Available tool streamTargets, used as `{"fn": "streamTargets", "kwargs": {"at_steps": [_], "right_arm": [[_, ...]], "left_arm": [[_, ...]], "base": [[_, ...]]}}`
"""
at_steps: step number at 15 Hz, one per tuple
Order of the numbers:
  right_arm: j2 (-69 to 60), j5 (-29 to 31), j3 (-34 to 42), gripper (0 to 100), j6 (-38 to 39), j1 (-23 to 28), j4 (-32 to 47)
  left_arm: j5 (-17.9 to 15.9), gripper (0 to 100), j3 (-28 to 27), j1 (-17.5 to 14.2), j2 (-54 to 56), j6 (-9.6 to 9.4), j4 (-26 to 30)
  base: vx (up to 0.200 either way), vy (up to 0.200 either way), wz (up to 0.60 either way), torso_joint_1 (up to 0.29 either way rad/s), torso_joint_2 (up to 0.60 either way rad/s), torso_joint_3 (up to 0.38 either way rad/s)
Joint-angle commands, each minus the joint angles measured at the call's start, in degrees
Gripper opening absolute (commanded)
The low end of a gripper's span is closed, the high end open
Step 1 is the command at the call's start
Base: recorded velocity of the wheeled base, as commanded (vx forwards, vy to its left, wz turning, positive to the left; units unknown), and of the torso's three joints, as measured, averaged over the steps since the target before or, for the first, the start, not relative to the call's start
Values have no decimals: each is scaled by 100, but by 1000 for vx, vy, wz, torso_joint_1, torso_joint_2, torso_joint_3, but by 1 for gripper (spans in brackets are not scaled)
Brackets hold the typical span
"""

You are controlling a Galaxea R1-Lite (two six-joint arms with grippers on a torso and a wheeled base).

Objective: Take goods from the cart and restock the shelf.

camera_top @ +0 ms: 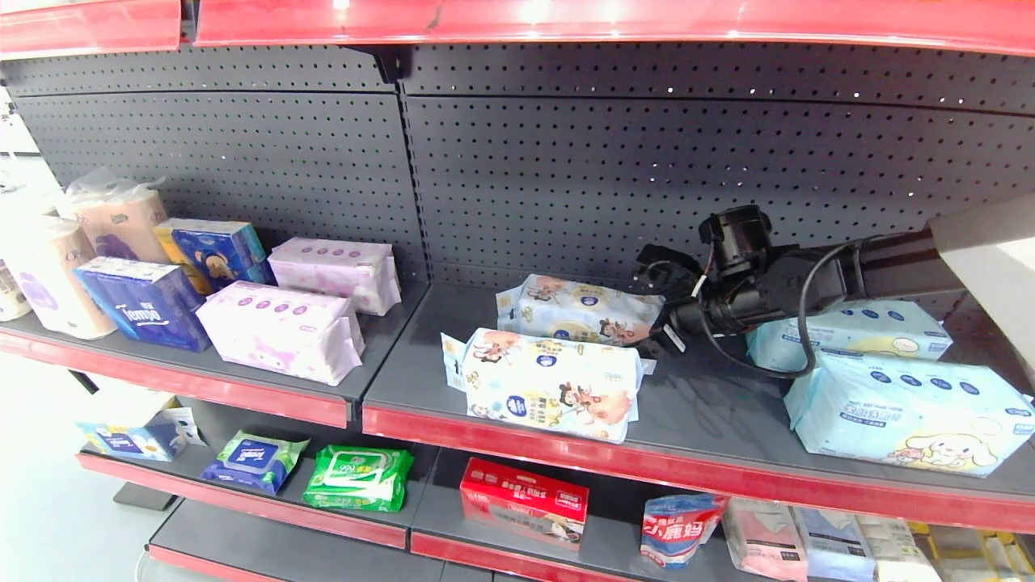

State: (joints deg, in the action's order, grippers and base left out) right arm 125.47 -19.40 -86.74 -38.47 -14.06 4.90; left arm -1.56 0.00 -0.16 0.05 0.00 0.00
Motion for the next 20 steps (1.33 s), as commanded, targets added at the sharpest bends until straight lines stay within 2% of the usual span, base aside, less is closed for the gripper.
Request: {"fn": "streamTargets", "kwargs": {"at_steps": [1, 5, 20], "right_arm": [[-13, -3, -1, 100, 7, -9, 2], [66, -47, -80, 100, 455, 8, -15], [303, -56, -335, 100, 464, -89, -86]], "left_arm": [[-2, 100, 0, -2, -5, 0, 0], [-2, 100, 0, -2, -5, 0, 0], [-2, 100, 0, -2, -5, 0, 0]], "base": [[0, 0, 0, 0, 0, 0], [0, 0, 0, 0, 0, 0], [0, 0, 0, 0, 0, 0]]}}
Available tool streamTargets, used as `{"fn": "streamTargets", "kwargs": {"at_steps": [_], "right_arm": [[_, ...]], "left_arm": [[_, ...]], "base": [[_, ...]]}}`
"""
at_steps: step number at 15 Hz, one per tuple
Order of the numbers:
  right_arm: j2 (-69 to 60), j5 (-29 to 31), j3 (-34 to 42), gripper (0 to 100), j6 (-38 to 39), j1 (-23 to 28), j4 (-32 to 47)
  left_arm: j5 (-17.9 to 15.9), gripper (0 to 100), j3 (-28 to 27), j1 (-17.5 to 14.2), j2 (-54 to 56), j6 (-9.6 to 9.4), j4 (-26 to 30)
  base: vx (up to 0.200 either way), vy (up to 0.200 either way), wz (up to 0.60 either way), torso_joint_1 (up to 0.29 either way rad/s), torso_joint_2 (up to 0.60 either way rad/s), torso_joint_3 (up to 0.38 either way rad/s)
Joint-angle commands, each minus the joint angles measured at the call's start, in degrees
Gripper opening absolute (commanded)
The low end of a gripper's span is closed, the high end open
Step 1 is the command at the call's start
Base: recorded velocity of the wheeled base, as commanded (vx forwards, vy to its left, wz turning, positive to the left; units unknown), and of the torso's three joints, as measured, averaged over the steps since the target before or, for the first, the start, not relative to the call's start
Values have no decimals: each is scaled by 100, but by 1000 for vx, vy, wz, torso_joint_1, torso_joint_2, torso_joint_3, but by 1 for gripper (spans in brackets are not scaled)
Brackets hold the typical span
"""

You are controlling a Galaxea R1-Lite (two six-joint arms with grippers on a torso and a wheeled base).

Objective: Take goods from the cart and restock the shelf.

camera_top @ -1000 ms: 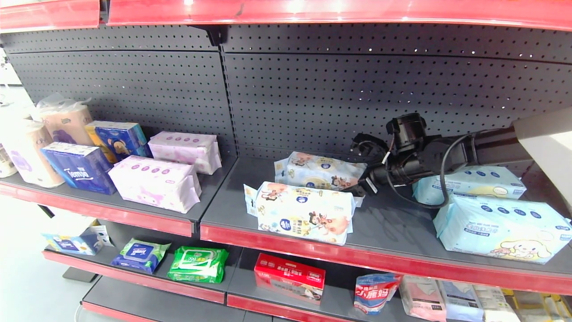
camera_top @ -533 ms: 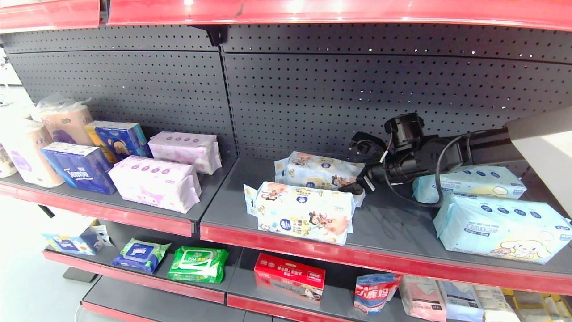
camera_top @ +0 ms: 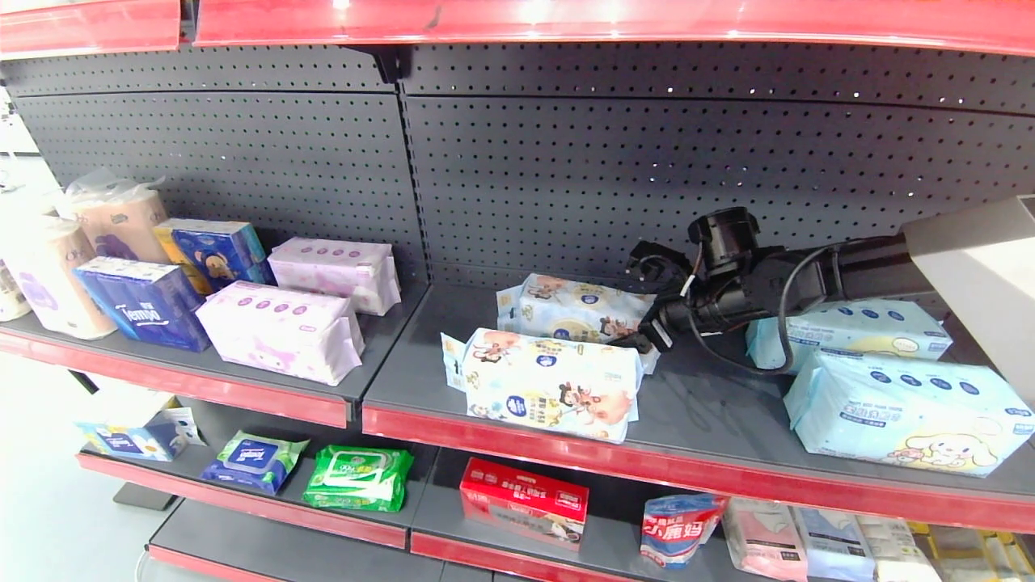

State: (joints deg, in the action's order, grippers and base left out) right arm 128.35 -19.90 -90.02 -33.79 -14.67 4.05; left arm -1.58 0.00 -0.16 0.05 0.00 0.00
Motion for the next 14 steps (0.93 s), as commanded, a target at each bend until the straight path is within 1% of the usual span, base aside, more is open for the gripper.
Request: {"fn": "streamTargets", "kwargs": {"at_steps": [1, 4, 5, 14], "right_arm": [[49, -6, -16, 100, -5, -45, 0], [84, -6, -25, 100, -5, -72, 0], [84, -14, 2, 0, -13, -72, 0], [76, -23, -60, 0, -75, -89, 0]], "left_arm": [[0, 100, 0, -2, -5, 0, 0], [0, 100, 0, -2, -5, 0, 0], [0, 100, 0, -2, -5, 0, 0], [0, 100, 0, -2, -5, 0, 0]], "base": [[0, 0, 0, 0, 0, 0], [0, 0, 0, 0, 0, 0], [0, 0, 0, 0, 0, 0], [0, 0, 0, 0, 0, 0]]}}
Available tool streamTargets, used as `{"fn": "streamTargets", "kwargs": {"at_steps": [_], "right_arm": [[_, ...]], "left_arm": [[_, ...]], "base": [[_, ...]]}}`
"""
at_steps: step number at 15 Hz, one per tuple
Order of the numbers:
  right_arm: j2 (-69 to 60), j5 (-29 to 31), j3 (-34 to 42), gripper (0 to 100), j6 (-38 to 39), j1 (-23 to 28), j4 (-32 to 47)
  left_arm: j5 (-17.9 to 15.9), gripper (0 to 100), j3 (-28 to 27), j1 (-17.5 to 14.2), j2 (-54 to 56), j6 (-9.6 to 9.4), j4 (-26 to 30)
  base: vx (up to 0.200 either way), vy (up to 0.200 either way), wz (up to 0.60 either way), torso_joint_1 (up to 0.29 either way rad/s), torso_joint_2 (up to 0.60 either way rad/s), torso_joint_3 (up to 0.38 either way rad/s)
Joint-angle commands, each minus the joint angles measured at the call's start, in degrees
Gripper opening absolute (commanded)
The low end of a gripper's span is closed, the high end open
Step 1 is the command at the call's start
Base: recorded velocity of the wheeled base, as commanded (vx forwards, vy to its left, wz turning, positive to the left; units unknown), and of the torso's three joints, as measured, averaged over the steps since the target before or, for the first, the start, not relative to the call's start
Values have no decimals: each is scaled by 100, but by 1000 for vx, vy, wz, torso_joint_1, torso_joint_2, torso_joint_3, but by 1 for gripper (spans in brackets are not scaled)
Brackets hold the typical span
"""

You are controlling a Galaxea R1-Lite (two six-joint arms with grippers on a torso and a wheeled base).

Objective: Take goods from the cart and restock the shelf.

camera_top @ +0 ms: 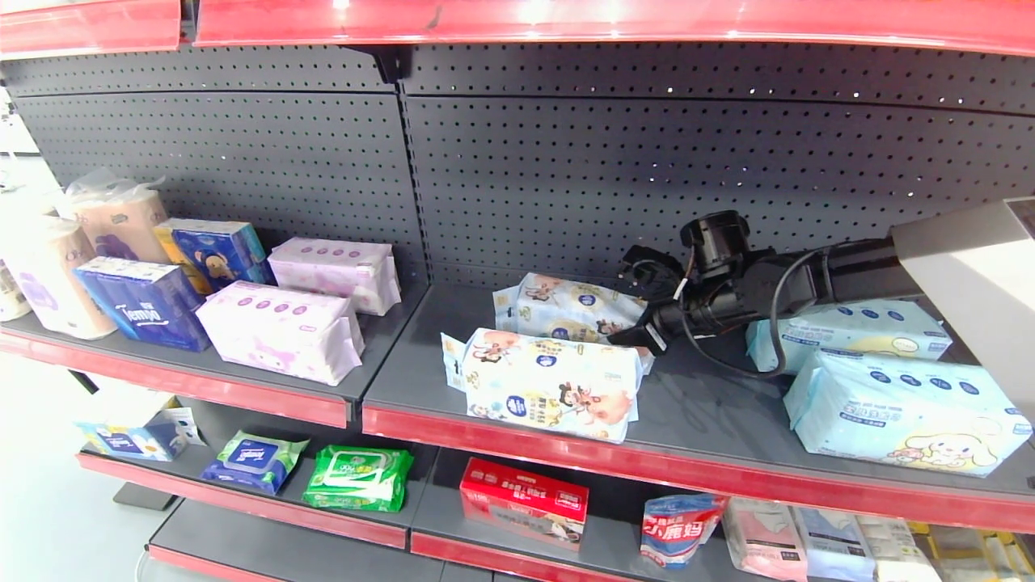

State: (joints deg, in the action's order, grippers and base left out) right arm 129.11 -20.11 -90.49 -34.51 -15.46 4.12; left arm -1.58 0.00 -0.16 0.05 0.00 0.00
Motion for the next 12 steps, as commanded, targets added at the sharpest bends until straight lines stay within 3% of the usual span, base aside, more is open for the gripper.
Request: {"fn": "streamTargets", "kwargs": {"at_steps": [1, 12], "right_arm": [[9, -124, -65, 0, -12, -10, 1], [185, -520, -338, 0, -337, -151, 10]], "left_arm": [[0, 100, 0, -2, -5, 0, 0], [0, 100, 0, -2, -5, 0, 0]], "base": [[0, 0, 0, 0, 0, 0], [0, 0, 0, 0, 0, 0]]}}
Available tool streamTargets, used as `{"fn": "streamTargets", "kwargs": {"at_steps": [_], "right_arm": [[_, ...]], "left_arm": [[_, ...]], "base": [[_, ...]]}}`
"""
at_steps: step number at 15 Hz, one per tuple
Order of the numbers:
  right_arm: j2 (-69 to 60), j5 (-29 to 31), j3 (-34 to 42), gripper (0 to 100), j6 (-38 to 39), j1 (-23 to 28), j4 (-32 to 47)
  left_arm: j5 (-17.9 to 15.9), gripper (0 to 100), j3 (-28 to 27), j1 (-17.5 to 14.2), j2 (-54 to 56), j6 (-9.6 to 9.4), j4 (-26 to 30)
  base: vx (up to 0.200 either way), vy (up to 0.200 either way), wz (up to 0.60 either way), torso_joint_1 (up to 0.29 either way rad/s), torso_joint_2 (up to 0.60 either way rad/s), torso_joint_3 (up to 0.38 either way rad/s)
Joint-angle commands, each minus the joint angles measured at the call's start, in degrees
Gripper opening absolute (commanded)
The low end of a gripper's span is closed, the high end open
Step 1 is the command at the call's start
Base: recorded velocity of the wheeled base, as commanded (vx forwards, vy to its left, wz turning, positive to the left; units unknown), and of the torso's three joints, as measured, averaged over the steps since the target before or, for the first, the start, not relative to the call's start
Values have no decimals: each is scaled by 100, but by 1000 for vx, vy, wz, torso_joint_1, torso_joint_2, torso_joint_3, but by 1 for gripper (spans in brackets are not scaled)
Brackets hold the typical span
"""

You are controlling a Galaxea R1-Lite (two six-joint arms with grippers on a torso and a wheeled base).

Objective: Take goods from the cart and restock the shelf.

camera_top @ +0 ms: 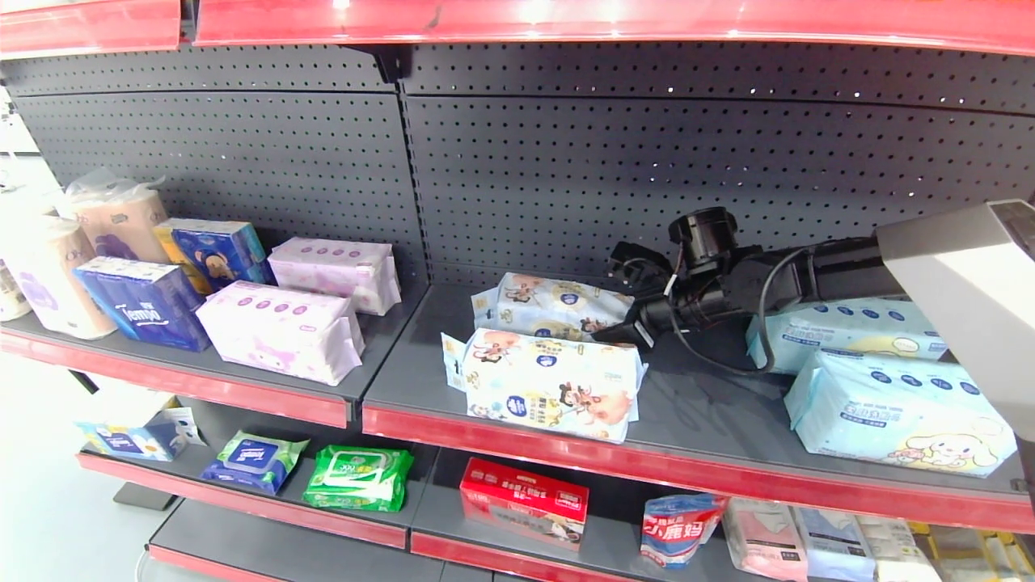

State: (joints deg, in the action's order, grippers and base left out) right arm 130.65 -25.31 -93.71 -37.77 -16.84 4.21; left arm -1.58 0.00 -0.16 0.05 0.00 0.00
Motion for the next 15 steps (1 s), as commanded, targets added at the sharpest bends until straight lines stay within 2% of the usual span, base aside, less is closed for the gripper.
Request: {"fn": "streamTargets", "kwargs": {"at_steps": [1, 15], "right_arm": [[40, 0, -16, 0, -29, -39, 1], [93, 131, 55, 0, -134, -13, 63]], "left_arm": [[0, 100, 0, -2, -5, 0, 0], [0, 100, 0, -2, -5, 0, 0]], "base": [[0, 0, 0, 0, 0, 0], [0, 0, 0, 0, 0, 0]]}}
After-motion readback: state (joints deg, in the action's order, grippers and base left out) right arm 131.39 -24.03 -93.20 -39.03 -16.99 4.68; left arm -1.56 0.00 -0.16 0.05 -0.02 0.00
